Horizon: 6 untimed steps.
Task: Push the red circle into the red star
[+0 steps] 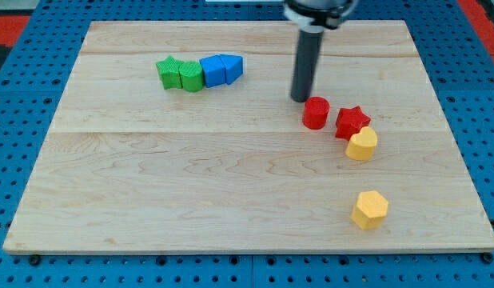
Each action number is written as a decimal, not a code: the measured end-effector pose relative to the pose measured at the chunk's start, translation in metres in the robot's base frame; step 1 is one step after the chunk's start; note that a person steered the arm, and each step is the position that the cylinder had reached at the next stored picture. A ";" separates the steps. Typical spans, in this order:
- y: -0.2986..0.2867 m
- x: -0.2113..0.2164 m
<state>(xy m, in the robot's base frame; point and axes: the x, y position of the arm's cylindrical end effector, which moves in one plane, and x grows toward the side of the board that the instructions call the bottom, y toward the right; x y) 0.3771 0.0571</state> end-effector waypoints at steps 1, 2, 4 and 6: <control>-0.024 0.005; 0.011 0.023; 0.073 0.024; 0.117 0.024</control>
